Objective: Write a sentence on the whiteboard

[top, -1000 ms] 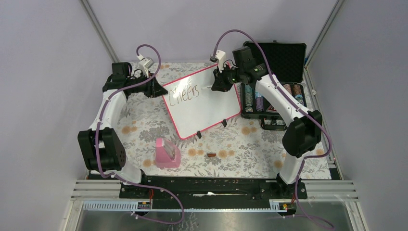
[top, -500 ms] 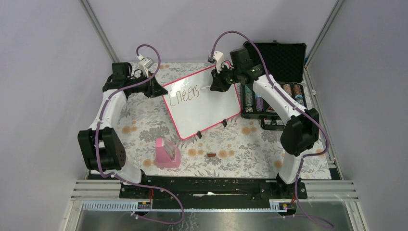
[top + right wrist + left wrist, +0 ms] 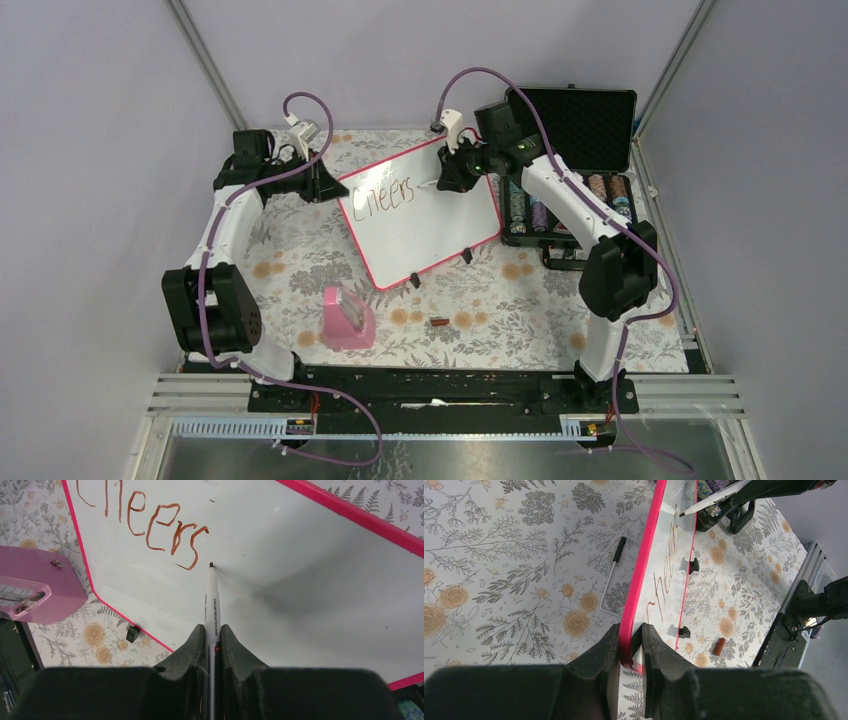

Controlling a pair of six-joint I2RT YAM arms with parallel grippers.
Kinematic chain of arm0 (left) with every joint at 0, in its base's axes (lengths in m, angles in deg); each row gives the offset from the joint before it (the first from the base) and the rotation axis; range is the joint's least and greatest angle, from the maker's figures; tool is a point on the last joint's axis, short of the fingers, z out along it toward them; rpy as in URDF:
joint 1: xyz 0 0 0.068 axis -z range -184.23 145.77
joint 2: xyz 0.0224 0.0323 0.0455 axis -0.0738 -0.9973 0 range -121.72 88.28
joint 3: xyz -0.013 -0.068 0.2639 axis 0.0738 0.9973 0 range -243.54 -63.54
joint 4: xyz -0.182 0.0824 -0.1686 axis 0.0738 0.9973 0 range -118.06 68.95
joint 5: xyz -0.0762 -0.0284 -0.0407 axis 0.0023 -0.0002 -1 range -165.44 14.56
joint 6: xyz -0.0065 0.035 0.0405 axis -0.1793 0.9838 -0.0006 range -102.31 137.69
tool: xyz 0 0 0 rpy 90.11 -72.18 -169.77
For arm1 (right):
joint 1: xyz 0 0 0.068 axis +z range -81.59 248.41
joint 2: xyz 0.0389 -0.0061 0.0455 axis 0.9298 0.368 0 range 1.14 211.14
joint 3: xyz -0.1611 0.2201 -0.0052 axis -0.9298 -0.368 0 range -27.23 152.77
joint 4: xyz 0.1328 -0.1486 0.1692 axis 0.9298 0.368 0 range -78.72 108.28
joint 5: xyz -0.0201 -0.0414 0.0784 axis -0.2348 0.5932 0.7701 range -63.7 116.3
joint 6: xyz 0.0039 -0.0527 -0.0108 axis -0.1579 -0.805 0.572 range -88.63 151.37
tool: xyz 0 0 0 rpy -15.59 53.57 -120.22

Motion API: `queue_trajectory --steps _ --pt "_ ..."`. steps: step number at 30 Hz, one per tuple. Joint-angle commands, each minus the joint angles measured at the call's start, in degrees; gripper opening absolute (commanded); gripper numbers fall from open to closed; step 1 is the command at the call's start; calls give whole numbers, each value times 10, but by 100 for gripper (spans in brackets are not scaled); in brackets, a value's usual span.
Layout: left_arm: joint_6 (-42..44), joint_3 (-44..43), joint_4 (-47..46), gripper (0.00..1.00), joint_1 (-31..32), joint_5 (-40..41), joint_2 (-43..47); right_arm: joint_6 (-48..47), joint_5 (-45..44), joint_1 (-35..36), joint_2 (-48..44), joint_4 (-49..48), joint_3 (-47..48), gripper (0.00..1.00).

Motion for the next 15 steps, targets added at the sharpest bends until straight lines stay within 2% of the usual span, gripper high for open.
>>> queue_trajectory --steps 1,15 --pt "19 -19 -2 0 10 -2 -6 -13 -26 3 6 -12 27 0" --pt "21 -18 -2 0 9 -2 -4 -26 -49 -21 -10 -10 17 0"
